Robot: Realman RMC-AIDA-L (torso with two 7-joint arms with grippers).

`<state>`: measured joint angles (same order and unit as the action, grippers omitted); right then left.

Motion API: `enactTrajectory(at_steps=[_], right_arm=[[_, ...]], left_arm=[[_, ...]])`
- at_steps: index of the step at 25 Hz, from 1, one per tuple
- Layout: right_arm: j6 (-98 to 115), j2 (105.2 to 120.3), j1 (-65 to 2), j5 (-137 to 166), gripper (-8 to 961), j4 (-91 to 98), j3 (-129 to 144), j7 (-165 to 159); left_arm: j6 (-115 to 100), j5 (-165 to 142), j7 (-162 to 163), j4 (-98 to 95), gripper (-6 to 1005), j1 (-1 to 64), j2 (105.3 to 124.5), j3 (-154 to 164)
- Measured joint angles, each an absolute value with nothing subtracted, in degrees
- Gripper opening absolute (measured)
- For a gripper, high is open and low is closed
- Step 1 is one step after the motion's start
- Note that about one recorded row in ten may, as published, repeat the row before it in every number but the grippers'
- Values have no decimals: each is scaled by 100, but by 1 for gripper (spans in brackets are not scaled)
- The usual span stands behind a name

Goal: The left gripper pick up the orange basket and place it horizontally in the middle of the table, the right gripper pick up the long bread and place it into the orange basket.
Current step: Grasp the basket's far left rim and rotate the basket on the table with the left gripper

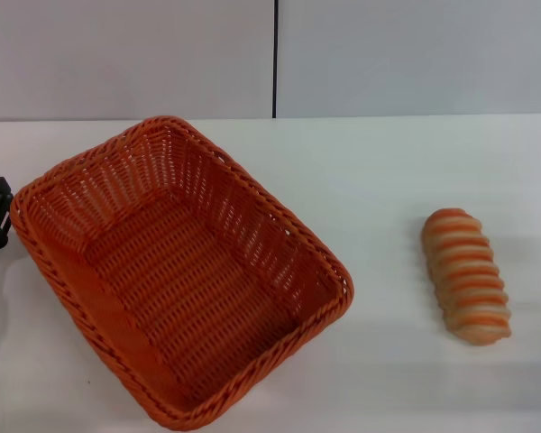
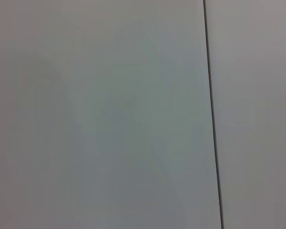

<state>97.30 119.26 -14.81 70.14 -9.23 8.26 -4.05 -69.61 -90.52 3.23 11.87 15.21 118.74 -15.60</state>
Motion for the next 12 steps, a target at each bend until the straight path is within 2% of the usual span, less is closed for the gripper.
enactTrajectory(at_steps=[12], right_arm=[[9796,11927,-1494,7012,716,-923,826,-405]], left_arm=[[-7153,-9058,406,1295,806,1514,11868,-1568]])
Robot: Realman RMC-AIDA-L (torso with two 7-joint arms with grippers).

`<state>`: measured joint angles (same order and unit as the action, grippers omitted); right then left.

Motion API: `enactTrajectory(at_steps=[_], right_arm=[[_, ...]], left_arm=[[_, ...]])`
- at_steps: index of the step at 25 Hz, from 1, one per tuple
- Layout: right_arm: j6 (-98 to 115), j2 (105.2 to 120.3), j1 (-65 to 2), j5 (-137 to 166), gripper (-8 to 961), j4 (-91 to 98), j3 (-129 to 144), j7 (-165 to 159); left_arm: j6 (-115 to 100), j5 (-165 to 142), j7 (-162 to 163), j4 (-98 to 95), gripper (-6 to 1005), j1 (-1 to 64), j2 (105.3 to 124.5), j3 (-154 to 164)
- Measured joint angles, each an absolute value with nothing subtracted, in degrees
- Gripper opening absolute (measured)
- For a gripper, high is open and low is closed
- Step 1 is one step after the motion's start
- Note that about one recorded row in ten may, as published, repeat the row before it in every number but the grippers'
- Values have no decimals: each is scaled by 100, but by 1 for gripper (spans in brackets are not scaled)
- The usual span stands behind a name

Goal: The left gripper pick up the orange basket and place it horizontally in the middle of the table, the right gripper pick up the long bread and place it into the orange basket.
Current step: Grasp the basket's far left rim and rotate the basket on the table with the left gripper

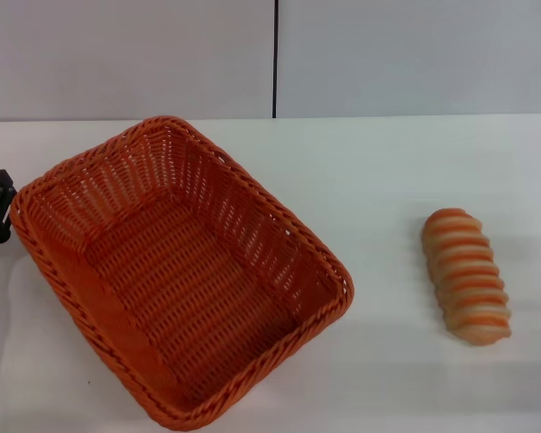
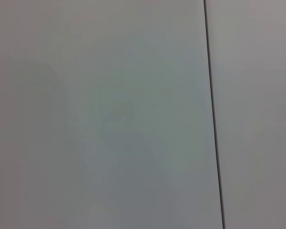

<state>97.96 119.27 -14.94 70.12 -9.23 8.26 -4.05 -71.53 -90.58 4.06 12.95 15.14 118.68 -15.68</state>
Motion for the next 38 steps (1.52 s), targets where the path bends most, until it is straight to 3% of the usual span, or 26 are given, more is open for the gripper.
enactTrajectory(at_steps=[16,21,23,28,38], right_arm=[[9803,11924,-1524,7004,715,-914,754,-404],[9807,11927,-1499,7004,715,-914,684,-404],[9815,11926,-1496,7004,715,-914,670,-404],[9821,11923,-1512,7004,715,-914,664,-404],[9831,11918,-1535,7005,714,-897,659,-405]], left_arm=[[-7435,-9800,881,669,804,1889,11786,-1427],[-7569,-10333,2342,-327,804,2338,11762,-1392],[-7783,-10672,3615,-1534,804,2756,11778,-953],[-7815,-10702,5497,-3194,803,2903,11793,594],[-7767,-10912,8371,-6724,801,2173,11803,3818]])
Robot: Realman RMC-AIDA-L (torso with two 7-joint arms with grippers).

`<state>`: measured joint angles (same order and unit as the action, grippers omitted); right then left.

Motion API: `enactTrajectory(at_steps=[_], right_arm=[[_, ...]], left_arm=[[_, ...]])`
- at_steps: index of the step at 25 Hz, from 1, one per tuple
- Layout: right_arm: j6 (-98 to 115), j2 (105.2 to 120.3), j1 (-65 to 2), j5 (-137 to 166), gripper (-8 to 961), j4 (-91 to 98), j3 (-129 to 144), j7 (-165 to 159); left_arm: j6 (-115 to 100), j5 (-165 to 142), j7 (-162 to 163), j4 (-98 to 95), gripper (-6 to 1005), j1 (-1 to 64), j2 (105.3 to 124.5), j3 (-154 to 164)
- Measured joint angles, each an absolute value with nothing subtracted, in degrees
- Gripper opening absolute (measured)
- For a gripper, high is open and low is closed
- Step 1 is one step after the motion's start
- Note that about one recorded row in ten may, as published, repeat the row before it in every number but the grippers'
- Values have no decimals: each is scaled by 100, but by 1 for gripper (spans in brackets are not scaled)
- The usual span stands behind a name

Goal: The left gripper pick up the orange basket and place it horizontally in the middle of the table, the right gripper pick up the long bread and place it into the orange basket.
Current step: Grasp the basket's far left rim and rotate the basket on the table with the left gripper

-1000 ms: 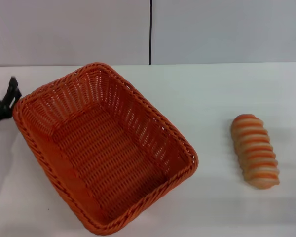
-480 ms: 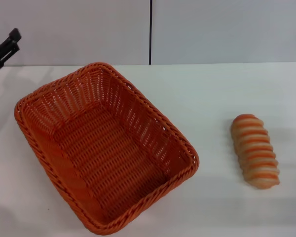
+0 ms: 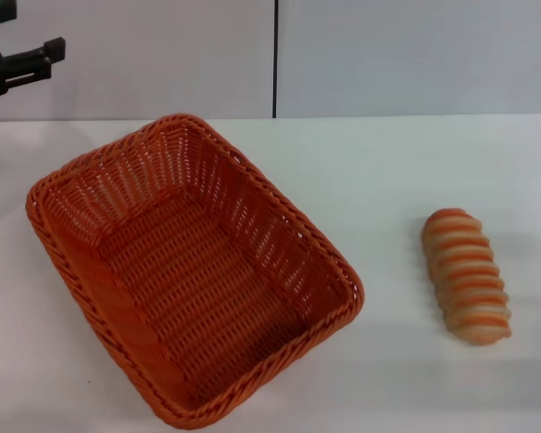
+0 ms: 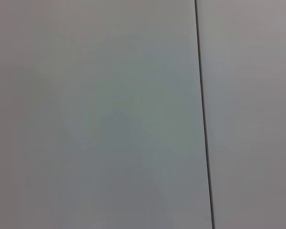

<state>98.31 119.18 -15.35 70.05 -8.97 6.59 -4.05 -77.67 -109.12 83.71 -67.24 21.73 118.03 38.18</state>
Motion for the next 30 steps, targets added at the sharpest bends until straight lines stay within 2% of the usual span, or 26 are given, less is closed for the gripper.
enactTrajectory(at_steps=[6,10,30], right_arm=[[9958,11925,-1509,7005,714,-919,659,-404],[10049,11926,-1496,7005,714,-948,659,-404],[10017,11927,-1557,7005,713,-976,659,-412]], left_arm=[[-7829,-12089,9553,-8237,797,1918,11807,4832],[-8082,-13254,10575,-8886,794,1963,11806,5776],[-7385,-14428,11731,-8469,781,2139,11857,7207]])
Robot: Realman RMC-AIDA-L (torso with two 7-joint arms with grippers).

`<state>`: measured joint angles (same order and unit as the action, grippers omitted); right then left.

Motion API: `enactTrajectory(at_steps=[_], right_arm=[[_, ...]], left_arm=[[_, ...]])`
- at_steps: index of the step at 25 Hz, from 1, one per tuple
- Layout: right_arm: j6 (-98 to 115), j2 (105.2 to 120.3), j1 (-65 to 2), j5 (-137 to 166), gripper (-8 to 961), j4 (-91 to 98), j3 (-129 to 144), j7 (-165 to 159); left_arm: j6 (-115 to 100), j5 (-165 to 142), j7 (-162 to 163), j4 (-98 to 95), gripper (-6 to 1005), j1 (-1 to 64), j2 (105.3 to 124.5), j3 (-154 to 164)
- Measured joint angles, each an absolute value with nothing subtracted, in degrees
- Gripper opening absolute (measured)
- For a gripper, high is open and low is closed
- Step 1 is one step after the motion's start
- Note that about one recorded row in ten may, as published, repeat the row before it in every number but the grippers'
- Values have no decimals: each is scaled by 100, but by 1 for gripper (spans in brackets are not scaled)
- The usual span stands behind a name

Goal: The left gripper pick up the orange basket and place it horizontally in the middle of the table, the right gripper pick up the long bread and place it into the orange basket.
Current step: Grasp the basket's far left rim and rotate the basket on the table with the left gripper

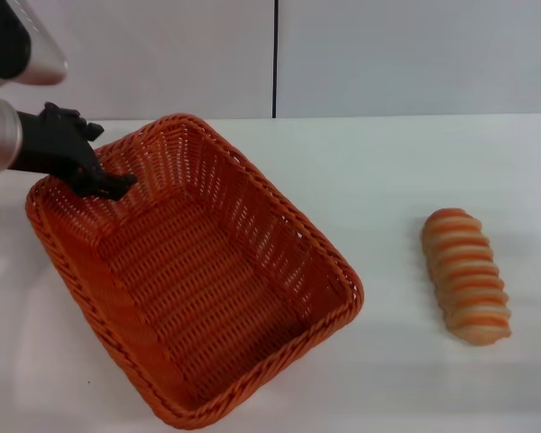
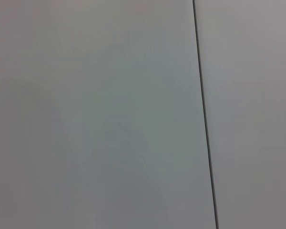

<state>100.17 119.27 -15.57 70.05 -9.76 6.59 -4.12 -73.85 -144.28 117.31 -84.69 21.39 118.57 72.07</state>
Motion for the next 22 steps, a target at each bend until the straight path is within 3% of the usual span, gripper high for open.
enactTrajectory(at_steps=[22], right_arm=[[9957,11927,-1526,7004,713,-950,659,-413]], left_arm=[[-6639,-14927,11903,-7787,767,2352,11874,8043]])
